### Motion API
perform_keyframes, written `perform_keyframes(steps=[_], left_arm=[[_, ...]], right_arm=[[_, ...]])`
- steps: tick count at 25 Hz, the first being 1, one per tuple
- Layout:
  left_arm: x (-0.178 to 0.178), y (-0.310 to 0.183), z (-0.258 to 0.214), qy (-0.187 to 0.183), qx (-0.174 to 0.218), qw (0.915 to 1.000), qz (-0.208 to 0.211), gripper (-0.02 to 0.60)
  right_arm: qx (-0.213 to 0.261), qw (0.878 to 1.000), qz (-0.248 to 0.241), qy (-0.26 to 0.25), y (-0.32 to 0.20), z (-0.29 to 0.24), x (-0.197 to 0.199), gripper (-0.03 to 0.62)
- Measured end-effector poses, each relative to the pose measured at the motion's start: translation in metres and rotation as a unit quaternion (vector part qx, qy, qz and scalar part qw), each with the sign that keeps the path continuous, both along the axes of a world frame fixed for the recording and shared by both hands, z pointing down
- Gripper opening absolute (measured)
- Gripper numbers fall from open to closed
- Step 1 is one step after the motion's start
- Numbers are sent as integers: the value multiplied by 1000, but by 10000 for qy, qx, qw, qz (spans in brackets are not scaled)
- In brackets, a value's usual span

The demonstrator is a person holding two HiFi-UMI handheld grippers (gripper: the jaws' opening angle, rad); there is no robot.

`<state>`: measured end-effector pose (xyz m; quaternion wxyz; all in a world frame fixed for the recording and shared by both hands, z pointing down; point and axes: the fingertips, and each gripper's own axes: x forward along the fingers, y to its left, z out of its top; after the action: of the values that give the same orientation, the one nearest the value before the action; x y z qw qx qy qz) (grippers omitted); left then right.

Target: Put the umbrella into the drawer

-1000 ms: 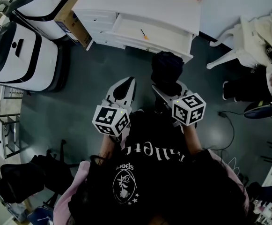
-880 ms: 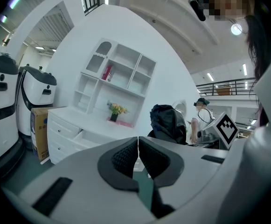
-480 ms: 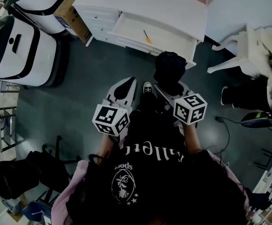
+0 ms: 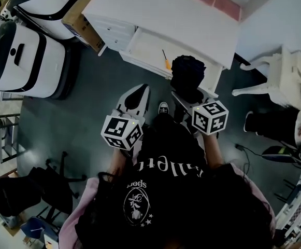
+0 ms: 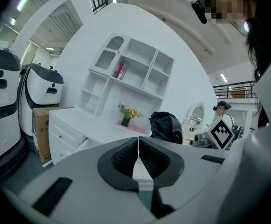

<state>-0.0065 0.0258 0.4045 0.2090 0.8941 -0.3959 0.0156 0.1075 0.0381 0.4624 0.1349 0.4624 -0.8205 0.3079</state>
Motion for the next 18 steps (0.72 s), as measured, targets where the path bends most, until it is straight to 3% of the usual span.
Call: perform_keyframes(steps=[10, 18], left_arm=[[57, -101, -2, -108, 31, 9999, -41, 17], [73, -135, -4, -202, -8, 9998, -66, 17]], right_arm=[[-26, 9998, -172, -16, -100, 9, 50, 282], [-181, 9994, -277, -64, -138, 20, 59, 284]])
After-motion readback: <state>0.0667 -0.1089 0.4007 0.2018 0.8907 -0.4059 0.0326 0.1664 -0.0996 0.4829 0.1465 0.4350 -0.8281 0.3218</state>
